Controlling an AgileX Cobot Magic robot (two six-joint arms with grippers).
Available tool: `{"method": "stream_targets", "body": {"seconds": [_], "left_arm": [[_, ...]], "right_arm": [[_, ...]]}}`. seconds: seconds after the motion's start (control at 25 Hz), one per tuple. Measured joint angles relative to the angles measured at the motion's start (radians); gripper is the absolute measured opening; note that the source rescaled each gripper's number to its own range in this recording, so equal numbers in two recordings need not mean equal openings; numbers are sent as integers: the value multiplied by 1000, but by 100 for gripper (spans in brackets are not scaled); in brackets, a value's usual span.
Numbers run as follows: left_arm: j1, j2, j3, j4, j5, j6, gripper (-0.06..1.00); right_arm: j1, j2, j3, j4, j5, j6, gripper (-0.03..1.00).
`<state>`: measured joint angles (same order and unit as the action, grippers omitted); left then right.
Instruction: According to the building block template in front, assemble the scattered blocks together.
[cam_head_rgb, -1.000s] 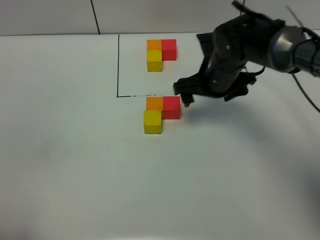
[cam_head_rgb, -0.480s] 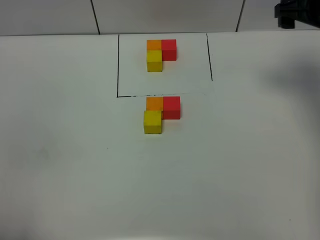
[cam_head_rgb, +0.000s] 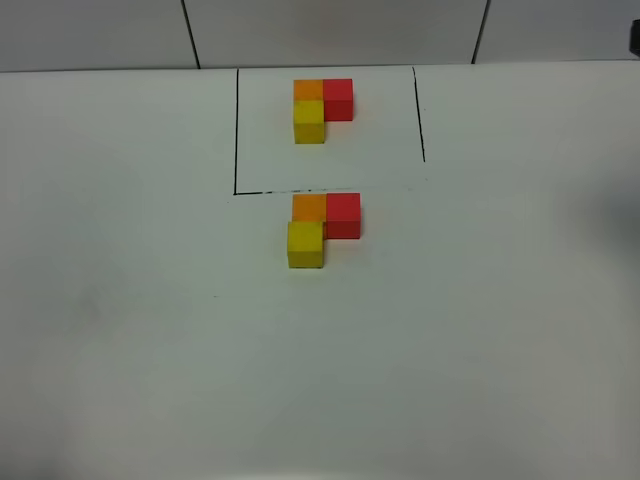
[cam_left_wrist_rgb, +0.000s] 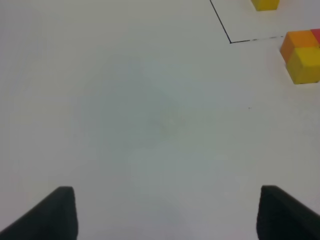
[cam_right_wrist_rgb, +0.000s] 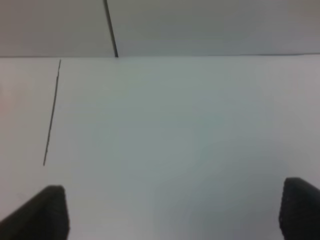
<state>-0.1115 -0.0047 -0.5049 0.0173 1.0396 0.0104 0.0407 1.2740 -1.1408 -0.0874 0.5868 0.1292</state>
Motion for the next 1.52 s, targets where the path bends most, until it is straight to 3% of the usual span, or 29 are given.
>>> {"method": "stream_targets", "body": {"seconds": [0.24,0.52,0.84,1.0,1.24,1.52], "left_arm": [[0,0,0,0,0,1,63],[0,0,0,0,0,1,63],[0,0,0,0,0,1,63],[0,0,0,0,0,1,63],[0,0,0,0,0,1,63],[0,0,0,0,0,1,63]], "right_arm": [[-31,-329,191,1,85,0,77],[-36,-723,389,7,248,1,77],[-36,-1062,589,62,398,11,77],[-36,-1163,615,66,455,8,77],[-35,-1222,638,53,469,-85,77],[-8,-1222,642,54,469,-109,77]]}}
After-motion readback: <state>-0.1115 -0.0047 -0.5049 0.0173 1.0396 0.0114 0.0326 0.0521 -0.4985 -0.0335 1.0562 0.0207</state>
